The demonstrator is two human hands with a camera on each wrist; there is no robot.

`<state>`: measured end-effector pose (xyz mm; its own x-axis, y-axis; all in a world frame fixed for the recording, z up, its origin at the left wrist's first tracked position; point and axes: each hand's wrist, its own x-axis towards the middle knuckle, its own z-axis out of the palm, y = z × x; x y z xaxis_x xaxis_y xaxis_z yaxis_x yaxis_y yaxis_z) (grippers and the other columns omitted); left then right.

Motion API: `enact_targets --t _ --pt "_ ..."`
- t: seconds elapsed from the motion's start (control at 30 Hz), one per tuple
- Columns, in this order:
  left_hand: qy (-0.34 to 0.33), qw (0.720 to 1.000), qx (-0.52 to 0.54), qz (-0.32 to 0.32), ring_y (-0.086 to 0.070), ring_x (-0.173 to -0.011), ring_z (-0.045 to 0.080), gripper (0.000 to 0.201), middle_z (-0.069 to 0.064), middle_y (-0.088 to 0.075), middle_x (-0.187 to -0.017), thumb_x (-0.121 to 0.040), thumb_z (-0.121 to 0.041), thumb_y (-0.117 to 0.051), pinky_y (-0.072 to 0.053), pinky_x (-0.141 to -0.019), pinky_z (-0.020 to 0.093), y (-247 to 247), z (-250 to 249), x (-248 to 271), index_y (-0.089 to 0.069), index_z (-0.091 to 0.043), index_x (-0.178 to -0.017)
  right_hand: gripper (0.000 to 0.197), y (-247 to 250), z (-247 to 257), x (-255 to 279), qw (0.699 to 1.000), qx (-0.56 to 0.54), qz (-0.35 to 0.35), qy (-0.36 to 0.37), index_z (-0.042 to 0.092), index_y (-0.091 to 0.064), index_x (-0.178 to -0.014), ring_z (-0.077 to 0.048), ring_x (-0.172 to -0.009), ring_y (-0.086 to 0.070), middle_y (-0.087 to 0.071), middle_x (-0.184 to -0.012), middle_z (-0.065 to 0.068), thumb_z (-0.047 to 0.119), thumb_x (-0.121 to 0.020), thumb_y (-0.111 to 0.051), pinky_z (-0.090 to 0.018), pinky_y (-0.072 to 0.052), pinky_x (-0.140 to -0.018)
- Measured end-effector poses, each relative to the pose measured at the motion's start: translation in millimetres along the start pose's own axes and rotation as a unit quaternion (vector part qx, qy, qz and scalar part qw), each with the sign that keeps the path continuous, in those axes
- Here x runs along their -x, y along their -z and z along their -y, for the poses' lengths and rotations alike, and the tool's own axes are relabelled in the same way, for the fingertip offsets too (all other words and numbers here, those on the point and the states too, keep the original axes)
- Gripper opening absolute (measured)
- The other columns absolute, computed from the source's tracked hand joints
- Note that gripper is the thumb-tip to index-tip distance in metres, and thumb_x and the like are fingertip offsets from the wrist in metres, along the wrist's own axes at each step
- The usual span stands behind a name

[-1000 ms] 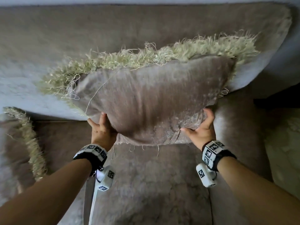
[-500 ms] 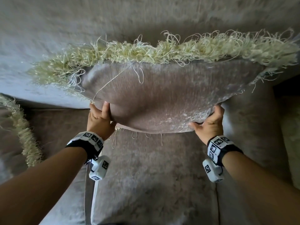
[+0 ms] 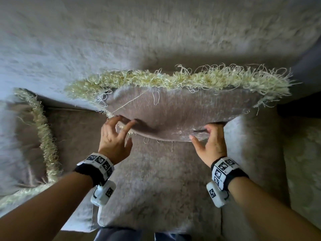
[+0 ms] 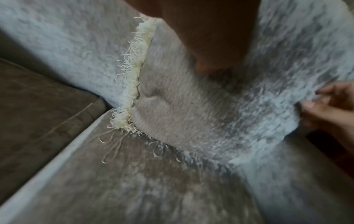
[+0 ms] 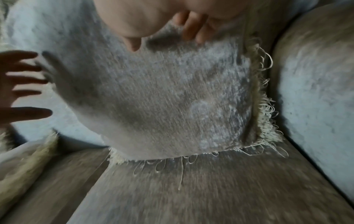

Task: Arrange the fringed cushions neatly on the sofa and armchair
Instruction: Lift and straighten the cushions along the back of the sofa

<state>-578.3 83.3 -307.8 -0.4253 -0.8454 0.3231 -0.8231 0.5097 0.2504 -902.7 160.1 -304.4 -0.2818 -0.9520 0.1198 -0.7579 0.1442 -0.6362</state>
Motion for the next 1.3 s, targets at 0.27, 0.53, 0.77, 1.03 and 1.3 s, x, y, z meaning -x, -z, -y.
enact_targets --t 0.27,0.53,0.77,1.03,1.3 --pt "0.120 0.984 0.109 0.075 -0.019 -0.136 0.056 0.108 0.040 -0.008 -0.146 -0.058 -0.050 -0.083 -0.032 -0.108 0.063 -9.7 36.6 -22.9 -0.020 -0.029 -0.143 0.097 9.0 -23.6 -35.0 0.980 -0.071 -0.021 -0.187 0.022 -0.018 -0.122 -0.025 -0.118 -0.040 -0.025 -0.130 -0.006 0.045 -0.059 -0.089 -0.029 -0.039 -0.099" --pt "0.116 0.972 0.176 0.105 -0.049 -0.104 0.048 0.127 0.033 -0.029 -0.124 -0.054 -0.018 -0.094 -0.036 -0.095 0.038 -24.3 43.2 -62.7 -0.007 -0.037 -0.144 0.090 -8.3 -41.8 -70.5 0.972 -0.121 -0.027 -0.200 0.025 -0.016 -0.111 -0.019 -0.089 -0.055 -0.042 -0.117 -0.008 0.043 -0.059 -0.088 -0.019 -0.043 -0.075" --pt "0.104 0.973 0.180 0.104 -0.035 -0.114 0.058 0.124 0.041 -0.030 -0.122 -0.058 -0.004 -0.089 -0.034 -0.103 0.048 1.5 19.8 -60.8 -0.006 -0.031 -0.145 0.084 12.7 -35.4 -56.7 0.975 -0.129 -0.075 -0.162 0.016 -0.020 -0.116 -0.014 -0.096 -0.044 -0.030 -0.115 -0.001 0.034 -0.067 -0.086 -0.007 -0.036 -0.078" --pt "0.121 0.972 0.151 0.132 -0.045 -0.089 0.033 0.117 0.036 -0.031 -0.123 -0.058 -0.010 -0.091 -0.045 -0.096 0.049 -3.0 13.2 -61.6 -0.015 -0.037 -0.143 0.083 34.4 -34.6 -49.6 0.972 -0.093 -0.013 -0.215 0.022 -0.018 -0.124 -0.021 -0.103 -0.050 -0.036 -0.126 -0.007 0.032 -0.073 -0.082 -0.027 -0.038 -0.084" --pt "0.173 0.966 0.062 0.180 -0.046 -0.116 0.051 0.114 0.032 -0.019 -0.143 -0.072 -0.024 -0.084 -0.051 -0.088 0.049 -27.3 24.9 -52.4 0.004 -0.051 -0.141 0.087 13.0 -40.5 -46.8 0.969 -0.023 0.004 -0.244 0.028 -0.014 -0.137 -0.022 -0.114 -0.046 -0.020 -0.146 -0.005 0.040 -0.078 -0.077 -0.030 -0.042 -0.089"
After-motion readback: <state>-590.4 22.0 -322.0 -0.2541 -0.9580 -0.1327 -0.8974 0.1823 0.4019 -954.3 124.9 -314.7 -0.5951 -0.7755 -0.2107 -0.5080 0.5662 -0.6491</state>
